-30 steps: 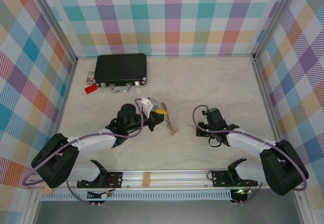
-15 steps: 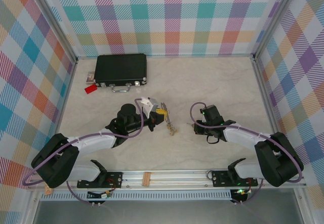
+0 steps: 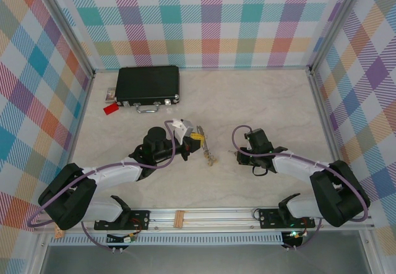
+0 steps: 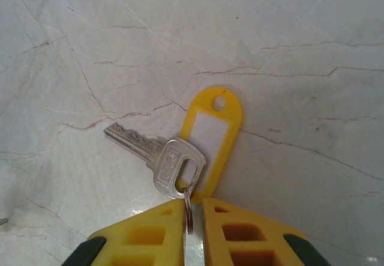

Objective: Put the keys on the keyring

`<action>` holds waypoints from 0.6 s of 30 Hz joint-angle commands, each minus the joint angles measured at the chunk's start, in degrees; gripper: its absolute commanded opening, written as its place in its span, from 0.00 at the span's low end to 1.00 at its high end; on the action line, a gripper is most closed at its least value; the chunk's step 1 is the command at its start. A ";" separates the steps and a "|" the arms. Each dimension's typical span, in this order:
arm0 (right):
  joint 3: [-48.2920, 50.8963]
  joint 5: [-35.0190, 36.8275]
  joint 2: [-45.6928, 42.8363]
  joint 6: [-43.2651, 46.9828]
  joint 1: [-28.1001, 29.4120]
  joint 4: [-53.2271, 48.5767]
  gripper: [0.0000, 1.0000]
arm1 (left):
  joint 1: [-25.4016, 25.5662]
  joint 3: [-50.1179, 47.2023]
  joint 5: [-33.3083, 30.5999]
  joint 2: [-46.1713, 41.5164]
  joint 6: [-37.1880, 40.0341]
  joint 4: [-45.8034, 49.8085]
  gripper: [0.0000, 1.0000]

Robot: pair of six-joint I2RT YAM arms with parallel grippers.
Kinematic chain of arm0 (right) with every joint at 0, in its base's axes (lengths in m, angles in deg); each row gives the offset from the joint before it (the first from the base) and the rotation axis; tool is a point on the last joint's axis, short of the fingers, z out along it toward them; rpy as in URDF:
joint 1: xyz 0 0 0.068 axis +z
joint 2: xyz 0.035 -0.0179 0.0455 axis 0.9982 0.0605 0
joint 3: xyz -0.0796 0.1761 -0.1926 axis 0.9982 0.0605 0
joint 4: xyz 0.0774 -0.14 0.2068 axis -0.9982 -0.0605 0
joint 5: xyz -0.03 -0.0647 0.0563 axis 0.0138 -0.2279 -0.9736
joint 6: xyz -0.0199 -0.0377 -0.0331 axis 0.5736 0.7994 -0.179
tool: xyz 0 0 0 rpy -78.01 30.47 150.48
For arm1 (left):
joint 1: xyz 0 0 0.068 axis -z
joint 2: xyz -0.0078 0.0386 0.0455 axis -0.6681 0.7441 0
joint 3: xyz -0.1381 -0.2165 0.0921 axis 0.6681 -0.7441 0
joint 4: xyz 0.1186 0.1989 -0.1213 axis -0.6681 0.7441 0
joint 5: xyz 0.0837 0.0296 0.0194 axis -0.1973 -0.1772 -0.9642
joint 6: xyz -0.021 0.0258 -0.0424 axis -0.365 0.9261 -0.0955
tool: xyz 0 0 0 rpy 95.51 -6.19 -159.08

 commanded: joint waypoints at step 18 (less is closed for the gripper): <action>-2.97 0.46 -8.18 5.86 0.27 -4.37 0.00 | 0.98 0.03 1.24 0.27 0.90 -3.03 0.00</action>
